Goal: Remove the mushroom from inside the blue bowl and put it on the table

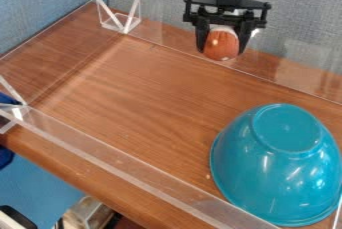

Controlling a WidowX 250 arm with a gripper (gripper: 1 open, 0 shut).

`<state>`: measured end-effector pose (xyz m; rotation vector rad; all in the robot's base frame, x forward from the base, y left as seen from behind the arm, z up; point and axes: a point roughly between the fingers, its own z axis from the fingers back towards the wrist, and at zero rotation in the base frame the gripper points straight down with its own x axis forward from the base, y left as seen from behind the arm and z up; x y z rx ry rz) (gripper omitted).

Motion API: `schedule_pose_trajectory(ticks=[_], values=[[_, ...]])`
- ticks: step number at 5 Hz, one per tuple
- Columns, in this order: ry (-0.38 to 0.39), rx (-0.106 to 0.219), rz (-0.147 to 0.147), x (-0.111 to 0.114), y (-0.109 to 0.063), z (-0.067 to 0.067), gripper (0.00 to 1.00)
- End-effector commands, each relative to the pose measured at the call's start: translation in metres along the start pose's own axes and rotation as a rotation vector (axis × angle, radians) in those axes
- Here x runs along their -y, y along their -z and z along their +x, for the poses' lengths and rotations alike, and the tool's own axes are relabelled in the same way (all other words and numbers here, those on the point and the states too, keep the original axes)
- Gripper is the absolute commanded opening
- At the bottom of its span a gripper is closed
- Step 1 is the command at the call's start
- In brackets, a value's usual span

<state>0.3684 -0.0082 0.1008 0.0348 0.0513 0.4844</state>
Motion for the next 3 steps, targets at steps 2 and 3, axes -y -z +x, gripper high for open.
schedule_pose_trajectory(ticks=[2,3], values=[[-0.118,0.054,-0.020,0.0023,-0.0134,0.0091,0.00],[-0.145,0.054,-0.013,0.0017,-0.0110,0.0172,1.00]])
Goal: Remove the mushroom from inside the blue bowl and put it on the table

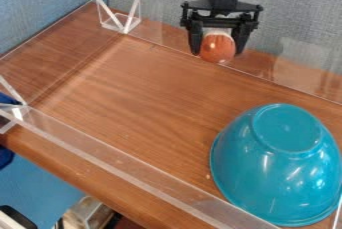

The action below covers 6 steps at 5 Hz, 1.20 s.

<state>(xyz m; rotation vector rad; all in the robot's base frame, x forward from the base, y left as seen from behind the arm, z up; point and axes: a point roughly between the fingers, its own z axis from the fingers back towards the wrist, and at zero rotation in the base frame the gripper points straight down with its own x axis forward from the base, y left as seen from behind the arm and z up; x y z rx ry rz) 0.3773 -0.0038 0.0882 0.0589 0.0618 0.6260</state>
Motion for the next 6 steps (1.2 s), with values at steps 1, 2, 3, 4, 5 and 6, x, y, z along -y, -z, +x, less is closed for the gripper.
schedule_pose_trajectory(ticks=[1,2,3,4,5,6], values=[[-0.043,0.059,-0.033,0.003,-0.019,0.017,1.00],[-0.083,0.060,-0.026,0.003,-0.014,0.027,1.00],[-0.071,0.062,-0.017,0.003,-0.008,0.027,1.00],[-0.057,0.065,-0.010,0.002,-0.002,0.027,1.00],[-0.007,0.071,-0.002,0.001,0.010,0.031,1.00],[0.043,0.076,0.002,-0.001,0.021,0.036,1.00]])
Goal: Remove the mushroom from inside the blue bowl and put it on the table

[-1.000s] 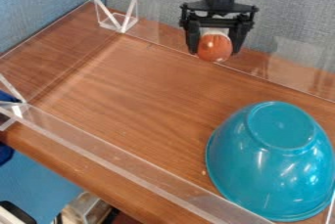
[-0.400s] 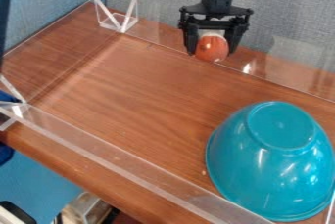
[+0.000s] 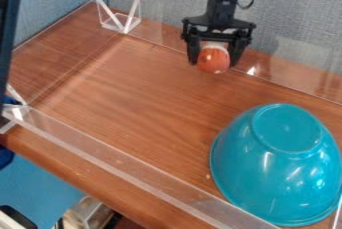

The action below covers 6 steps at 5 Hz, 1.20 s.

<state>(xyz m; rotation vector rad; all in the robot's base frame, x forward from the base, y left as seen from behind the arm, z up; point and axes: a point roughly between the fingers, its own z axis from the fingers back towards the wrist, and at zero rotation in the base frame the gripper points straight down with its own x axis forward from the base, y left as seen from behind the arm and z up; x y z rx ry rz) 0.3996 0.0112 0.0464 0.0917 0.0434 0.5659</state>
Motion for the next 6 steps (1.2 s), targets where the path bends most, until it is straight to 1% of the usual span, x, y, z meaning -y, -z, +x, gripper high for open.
schedule_pose_trajectory(ticks=[1,2,3,5,6], values=[[0.014,0.050,-0.020,-0.010,-0.010,0.016,1.00],[0.048,0.051,-0.015,-0.012,-0.001,0.022,0.00],[0.028,0.050,-0.015,-0.012,0.003,0.016,0.00],[0.117,0.061,-0.020,-0.021,-0.014,0.003,0.00],[0.143,0.079,-0.046,-0.020,-0.032,0.003,0.00]])
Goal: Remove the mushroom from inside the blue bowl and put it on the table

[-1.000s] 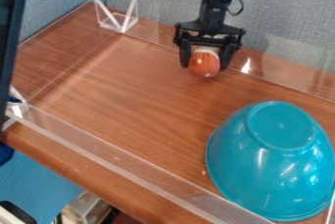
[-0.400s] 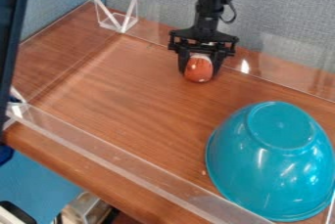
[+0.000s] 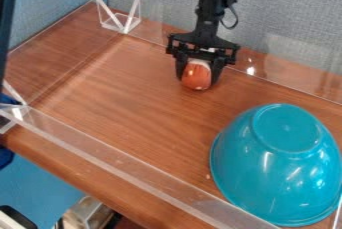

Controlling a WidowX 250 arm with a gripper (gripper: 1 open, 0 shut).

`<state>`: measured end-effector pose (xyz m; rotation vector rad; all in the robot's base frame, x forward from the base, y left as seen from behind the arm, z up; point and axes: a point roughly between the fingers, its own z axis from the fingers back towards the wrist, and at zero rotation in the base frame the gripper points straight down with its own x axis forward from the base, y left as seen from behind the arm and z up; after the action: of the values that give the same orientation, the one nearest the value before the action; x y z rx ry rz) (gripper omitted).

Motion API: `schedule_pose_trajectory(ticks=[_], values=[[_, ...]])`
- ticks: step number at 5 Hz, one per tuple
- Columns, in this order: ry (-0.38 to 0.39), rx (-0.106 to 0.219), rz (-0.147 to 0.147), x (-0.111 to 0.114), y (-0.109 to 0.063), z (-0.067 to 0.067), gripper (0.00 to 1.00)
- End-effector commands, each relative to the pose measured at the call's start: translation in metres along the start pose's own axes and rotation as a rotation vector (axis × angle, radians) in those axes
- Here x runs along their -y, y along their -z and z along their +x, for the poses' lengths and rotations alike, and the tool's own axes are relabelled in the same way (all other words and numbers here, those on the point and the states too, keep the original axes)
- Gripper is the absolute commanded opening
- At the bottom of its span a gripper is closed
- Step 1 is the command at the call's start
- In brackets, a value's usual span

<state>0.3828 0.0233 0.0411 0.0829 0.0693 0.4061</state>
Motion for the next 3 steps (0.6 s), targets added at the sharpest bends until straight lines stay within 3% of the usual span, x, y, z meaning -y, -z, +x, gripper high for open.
schedule_pose_trajectory(ticks=[1,3], values=[[0.000,0.108,-0.045,-0.003,-0.045,0.011,0.00],[-0.057,0.118,-0.065,0.012,-0.046,-0.003,0.00]])
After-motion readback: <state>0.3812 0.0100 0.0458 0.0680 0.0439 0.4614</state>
